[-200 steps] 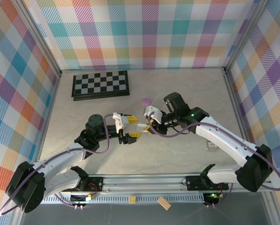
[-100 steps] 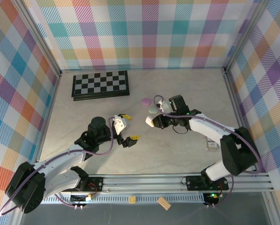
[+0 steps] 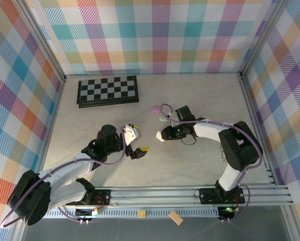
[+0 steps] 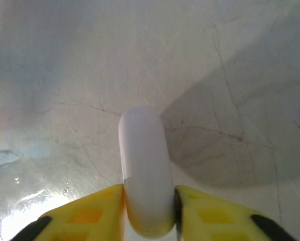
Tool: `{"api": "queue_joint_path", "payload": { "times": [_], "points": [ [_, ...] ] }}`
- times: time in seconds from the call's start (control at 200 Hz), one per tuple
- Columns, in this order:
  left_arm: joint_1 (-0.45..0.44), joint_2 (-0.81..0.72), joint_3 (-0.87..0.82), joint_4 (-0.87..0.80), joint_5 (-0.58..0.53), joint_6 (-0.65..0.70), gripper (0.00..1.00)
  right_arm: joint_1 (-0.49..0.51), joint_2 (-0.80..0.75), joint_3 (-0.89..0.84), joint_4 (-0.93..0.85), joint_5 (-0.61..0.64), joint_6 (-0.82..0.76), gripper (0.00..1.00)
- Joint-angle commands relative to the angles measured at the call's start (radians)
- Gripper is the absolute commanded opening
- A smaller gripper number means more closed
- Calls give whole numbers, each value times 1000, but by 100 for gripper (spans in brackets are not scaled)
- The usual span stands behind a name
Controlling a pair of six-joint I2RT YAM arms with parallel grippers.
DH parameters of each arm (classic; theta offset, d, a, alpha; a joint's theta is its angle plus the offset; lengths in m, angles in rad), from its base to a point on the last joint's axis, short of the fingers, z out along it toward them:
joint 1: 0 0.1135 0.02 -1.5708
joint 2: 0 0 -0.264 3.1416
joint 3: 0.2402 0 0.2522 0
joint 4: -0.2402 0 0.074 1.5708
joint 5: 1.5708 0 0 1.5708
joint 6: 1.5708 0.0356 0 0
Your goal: Insert the wireless bluetooth earbuds into the charging case
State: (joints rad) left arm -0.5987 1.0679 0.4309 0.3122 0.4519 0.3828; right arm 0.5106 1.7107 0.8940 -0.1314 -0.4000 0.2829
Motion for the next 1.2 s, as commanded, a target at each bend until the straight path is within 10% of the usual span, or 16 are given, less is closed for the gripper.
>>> {"api": "queue_joint_path", "payload": {
  "times": [0.0, 0.435, 0.705, 1.195],
  "points": [
    [12, -2, 26, 2, -50, -18, 100, -4, -17, 25, -12, 61, -3, 43],
    [157, -126, -116, 143, -609, -173, 100, -175, -475, -183, 128, 439, -181, 100],
    [293, -41, -254, 394, -648, -208, 100, -331, -529, -433, 509, 587, -331, 99],
    [478, 497, -164, 806, -532, -279, 100, -511, -200, -543, 1042, 419, -244, 99]
  ]
}}
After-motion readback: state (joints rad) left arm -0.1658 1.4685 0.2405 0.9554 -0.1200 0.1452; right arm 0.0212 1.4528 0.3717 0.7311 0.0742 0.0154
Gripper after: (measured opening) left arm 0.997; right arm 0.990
